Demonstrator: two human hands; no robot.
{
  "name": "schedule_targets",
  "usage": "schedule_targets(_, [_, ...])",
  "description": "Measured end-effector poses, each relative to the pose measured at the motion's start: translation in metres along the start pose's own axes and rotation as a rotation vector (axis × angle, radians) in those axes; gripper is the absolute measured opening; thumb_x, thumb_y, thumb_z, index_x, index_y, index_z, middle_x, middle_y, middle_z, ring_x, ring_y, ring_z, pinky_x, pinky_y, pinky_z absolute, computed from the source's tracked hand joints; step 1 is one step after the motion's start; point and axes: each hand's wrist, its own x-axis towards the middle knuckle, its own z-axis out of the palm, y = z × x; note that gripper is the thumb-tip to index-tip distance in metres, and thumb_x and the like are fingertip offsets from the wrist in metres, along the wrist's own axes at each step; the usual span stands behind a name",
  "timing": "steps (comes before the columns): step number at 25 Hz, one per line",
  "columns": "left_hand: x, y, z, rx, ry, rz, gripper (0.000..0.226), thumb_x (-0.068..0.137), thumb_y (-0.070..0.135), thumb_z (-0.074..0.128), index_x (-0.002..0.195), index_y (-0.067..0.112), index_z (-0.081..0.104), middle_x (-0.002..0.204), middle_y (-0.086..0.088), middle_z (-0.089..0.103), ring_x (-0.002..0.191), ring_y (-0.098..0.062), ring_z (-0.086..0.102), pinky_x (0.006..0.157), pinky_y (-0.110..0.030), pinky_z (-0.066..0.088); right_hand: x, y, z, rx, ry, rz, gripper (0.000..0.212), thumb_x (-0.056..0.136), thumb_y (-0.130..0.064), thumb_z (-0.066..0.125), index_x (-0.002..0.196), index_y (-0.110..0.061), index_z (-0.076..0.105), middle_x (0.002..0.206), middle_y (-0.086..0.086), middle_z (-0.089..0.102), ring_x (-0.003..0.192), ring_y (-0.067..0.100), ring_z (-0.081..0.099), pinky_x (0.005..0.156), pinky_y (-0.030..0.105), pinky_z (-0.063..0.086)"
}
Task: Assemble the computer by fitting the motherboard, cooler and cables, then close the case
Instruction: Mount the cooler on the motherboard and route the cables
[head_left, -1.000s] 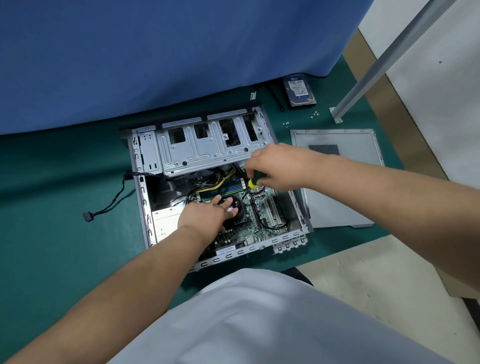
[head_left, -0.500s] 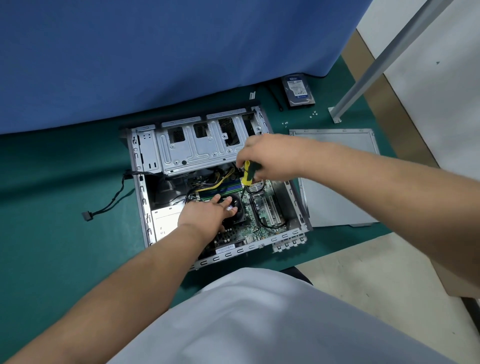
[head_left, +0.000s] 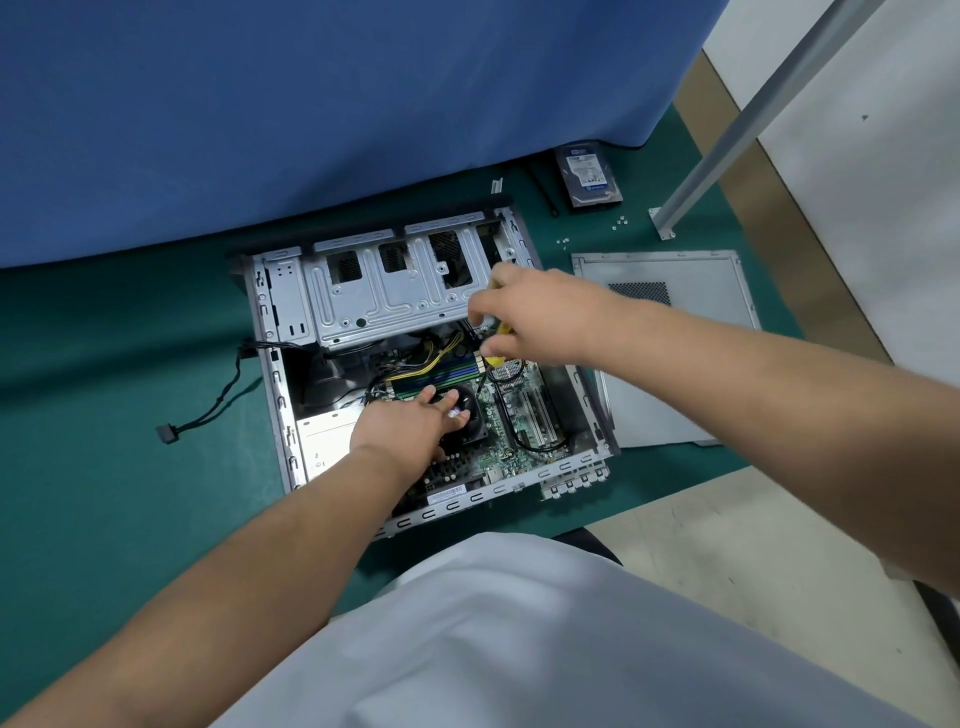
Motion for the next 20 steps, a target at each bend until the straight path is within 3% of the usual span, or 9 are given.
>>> schedule_targets(3, [-0.001, 0.0, -0.001, 0.006, 0.001, -0.008, 0.074, 0.107, 0.022, 0.053, 0.16, 0.049, 0.009, 0.17, 0.017, -0.003, 0.155, -0.01, 0.022, 0.065, -0.039, 0.05, -0.003, 0.012, -0.008, -0.075, -0.039, -0.102, 0.035, 0.095, -0.022, 0.067, 0.13, -0.03, 0.064, 0.117, 0.0, 0.062, 0.104, 0.022, 0.06, 0.078, 0.032, 0.045])
schedule_targets(5, [-0.002, 0.0, -0.002, -0.001, -0.001, -0.005, 0.074, 0.107, 0.022, 0.053, 0.16, 0.049, 0.009, 0.171, 0.016, -0.003, 0.154, -0.011, 0.025, 0.067, -0.039, 0.053, -0.007, 0.014, -0.002, -0.051, 0.026, 0.014, 0.021, 0.099, -0.034, 0.06, 0.114, -0.023, 0.07, 0.096, 0.0, 0.067, 0.093, 0.024, 0.063, 0.071, 0.031, 0.047])
schedule_targets(8, [-0.003, -0.001, -0.003, -0.021, -0.005, -0.001, 0.074, 0.107, 0.023, 0.053, 0.16, 0.05, 0.009, 0.171, 0.015, -0.002, 0.153, -0.01, 0.028, 0.08, -0.043, 0.059, -0.008, 0.003, 0.015, 0.072, 0.123, 0.329, 0.056, 0.105, -0.054, 0.036, 0.07, -0.015, 0.057, 0.062, 0.002, 0.055, 0.062, 0.022, 0.056, 0.053, 0.029, 0.036])
schedule_targets(10, [-0.003, 0.0, -0.004, -0.023, -0.008, 0.001, 0.074, 0.107, 0.025, 0.053, 0.161, 0.049, 0.008, 0.171, 0.015, -0.003, 0.153, -0.01, 0.029, 0.082, -0.044, 0.06, -0.005, -0.008, 0.024, 0.083, 0.174, 0.439, 0.066, 0.104, -0.06, 0.027, 0.063, -0.015, 0.051, 0.062, 0.004, 0.05, 0.057, 0.022, 0.05, 0.051, 0.03, 0.036])
schedule_targets(12, [-0.005, 0.001, -0.006, -0.022, -0.015, -0.001, 0.073, 0.108, 0.027, 0.053, 0.161, 0.049, 0.008, 0.171, 0.015, -0.004, 0.153, -0.011, 0.029, 0.083, -0.046, 0.06, -0.004, -0.013, 0.022, 0.116, 0.119, 0.355, 0.064, 0.102, -0.066, 0.032, 0.077, -0.014, 0.06, 0.074, 0.004, 0.056, 0.07, 0.025, 0.058, 0.059, 0.033, 0.044])
schedule_targets(13, [-0.006, 0.001, -0.007, -0.021, -0.014, -0.003, 0.073, 0.108, 0.027, 0.053, 0.161, 0.049, 0.008, 0.171, 0.015, -0.004, 0.153, -0.012, 0.029, 0.084, -0.045, 0.06, -0.004, -0.013, 0.018, 0.125, 0.076, 0.246, 0.055, 0.101, -0.065, 0.041, 0.095, -0.016, 0.066, 0.089, 0.004, 0.061, 0.084, 0.027, 0.061, 0.067, 0.035, 0.047])
schedule_targets(16, [-0.007, 0.002, -0.008, -0.02, -0.005, -0.016, 0.073, 0.107, 0.026, 0.053, 0.16, 0.05, 0.008, 0.171, 0.013, -0.002, 0.15, -0.013, 0.036, 0.08, -0.043, 0.059, -0.009, -0.001, 0.0, -0.04, -0.046, -0.07, 0.034, 0.096, -0.032, 0.067, 0.13, -0.03, 0.062, 0.123, 0.001, 0.054, 0.105, 0.026, 0.06, 0.077, 0.034, 0.046])
schedule_targets(18, [-0.008, 0.003, -0.009, -0.014, -0.003, -0.023, 0.074, 0.107, 0.025, 0.054, 0.16, 0.05, 0.008, 0.171, 0.012, -0.002, 0.147, -0.014, 0.041, 0.078, -0.042, 0.059, -0.008, 0.004, -0.003, -0.158, -0.054, -0.129, 0.036, 0.096, -0.017, 0.065, 0.13, -0.029, 0.063, 0.118, 0.002, 0.061, 0.104, 0.026, 0.061, 0.074, 0.031, 0.043])
schedule_targets(20, [-0.008, 0.004, -0.009, -0.01, -0.009, -0.022, 0.074, 0.108, 0.026, 0.053, 0.16, 0.05, 0.008, 0.171, 0.012, -0.001, 0.147, -0.015, 0.041, 0.077, -0.042, 0.06, -0.01, 0.004, 0.003, -0.029, 0.037, 0.026, 0.021, 0.1, -0.032, 0.058, 0.108, -0.018, 0.072, 0.094, 0.004, 0.072, 0.092, 0.024, 0.068, 0.066, 0.028, 0.045])
